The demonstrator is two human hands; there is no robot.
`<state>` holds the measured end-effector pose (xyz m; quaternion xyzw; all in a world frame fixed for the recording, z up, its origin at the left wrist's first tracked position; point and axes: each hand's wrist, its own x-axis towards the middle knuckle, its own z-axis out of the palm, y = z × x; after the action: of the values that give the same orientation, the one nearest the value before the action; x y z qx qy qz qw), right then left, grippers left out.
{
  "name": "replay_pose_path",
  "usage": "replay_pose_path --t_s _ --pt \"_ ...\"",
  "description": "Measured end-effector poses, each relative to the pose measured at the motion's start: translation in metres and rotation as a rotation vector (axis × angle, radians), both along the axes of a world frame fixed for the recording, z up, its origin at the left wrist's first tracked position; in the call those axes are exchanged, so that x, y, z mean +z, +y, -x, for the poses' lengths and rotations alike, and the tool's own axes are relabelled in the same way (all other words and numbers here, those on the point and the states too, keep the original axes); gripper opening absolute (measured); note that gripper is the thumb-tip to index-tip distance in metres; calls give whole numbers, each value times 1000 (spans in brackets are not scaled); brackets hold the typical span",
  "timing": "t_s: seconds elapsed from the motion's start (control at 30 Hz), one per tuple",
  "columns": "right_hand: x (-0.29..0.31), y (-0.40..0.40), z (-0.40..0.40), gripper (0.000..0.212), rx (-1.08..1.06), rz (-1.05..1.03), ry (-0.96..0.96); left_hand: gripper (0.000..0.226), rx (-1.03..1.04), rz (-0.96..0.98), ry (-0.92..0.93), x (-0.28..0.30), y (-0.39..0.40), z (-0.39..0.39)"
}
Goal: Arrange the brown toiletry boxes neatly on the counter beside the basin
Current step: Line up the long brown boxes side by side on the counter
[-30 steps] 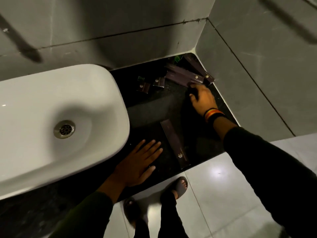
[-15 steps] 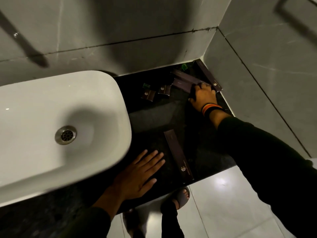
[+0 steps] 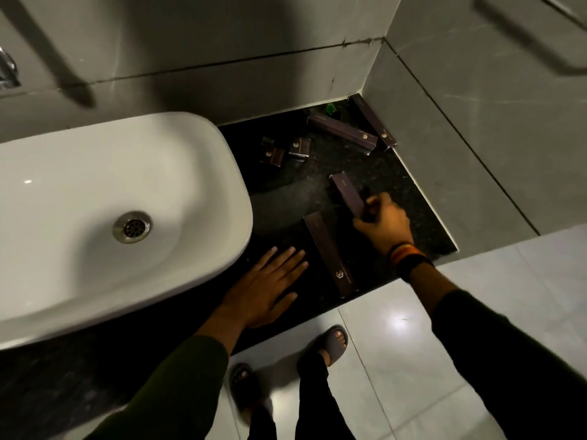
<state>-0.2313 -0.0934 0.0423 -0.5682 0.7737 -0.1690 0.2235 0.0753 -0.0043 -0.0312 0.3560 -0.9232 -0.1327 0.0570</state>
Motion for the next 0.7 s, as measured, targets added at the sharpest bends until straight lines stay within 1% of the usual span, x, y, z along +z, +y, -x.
replay_pose_path --t_s 0.1,0.17,0.27,0.37,0.43,0.5,0.57,0.63,0.7 --pt "-10 57 -6 47 -10 69 -56 69 5 4 -7 4 2 -1" --pt "-18 77 -11 46 3 78 -75 69 3 -15 -7 5 2 -1" --pt "-25 83 -13 48 10 65 -90 69 2 -14 -28 5 3 0" --pt "-27 79 -8 56 17 44 -86 69 7 -20 -27 4 3 0" --pt "-22 69 0 55 -11 65 -100 69 9 -12 -24 3 2 0" --pt "-15 48 11 47 -57 118 -84 69 12 11 -14 2 2 0" --pt "-8 13 23 40 -68 154 -60 69 12 23 -4 0 1 0" --pt "-2 -30 33 34 -55 146 -30 68 7 12 17 -3 1 -1" --pt "1 -75 40 32 5 130 21 67 5 -5 41 -6 0 -2"
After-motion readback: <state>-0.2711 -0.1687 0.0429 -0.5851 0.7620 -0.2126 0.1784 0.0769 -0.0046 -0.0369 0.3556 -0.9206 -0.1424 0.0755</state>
